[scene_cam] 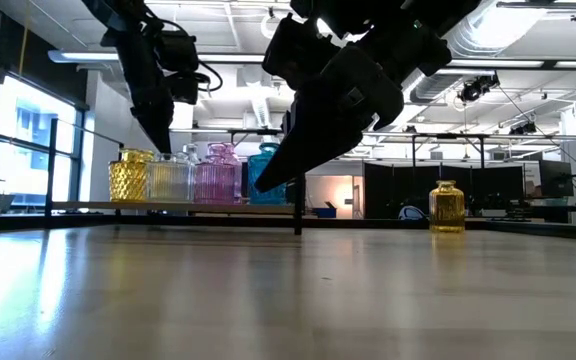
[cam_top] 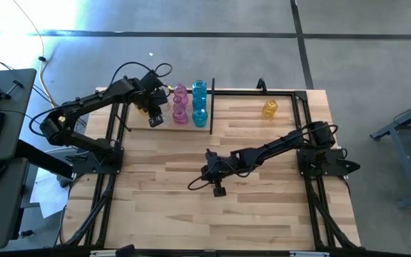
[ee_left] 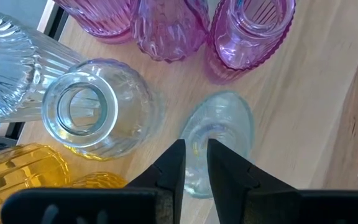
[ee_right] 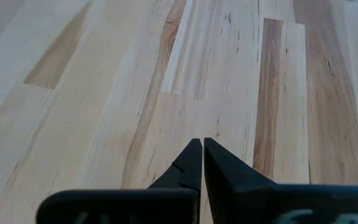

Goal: Sort vases onto shelf
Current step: Put the transparent flower vase aligned with the other transparent flower vase on the shelf, then put the yellow flower vase aligned with the other yellow flower vase on the shelf

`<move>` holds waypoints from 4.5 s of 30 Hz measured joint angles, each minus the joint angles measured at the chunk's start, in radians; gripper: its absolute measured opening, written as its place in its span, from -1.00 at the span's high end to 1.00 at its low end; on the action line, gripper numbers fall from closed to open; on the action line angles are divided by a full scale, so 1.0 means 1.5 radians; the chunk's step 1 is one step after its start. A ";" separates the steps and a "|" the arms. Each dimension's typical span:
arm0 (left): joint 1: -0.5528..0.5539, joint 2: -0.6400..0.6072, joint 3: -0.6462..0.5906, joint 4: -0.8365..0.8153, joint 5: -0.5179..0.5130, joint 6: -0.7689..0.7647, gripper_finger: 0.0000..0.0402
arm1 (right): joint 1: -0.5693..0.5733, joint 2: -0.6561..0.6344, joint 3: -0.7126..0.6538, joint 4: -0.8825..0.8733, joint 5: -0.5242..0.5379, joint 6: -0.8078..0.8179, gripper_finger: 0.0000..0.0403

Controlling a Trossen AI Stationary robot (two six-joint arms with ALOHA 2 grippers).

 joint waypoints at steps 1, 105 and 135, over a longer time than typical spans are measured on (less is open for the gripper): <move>0.000 0.000 0.000 0.000 0.000 0.000 0.72 | 0.000 0.000 0.000 0.000 0.000 0.000 1.00; -0.264 -0.372 -0.398 0.652 0.016 -0.255 1.00 | -0.038 -0.495 -0.366 -0.115 0.487 0.298 1.00; -0.296 -0.372 -0.612 1.012 0.006 -0.332 1.00 | -0.483 -0.567 -0.426 -0.174 0.469 0.429 -0.37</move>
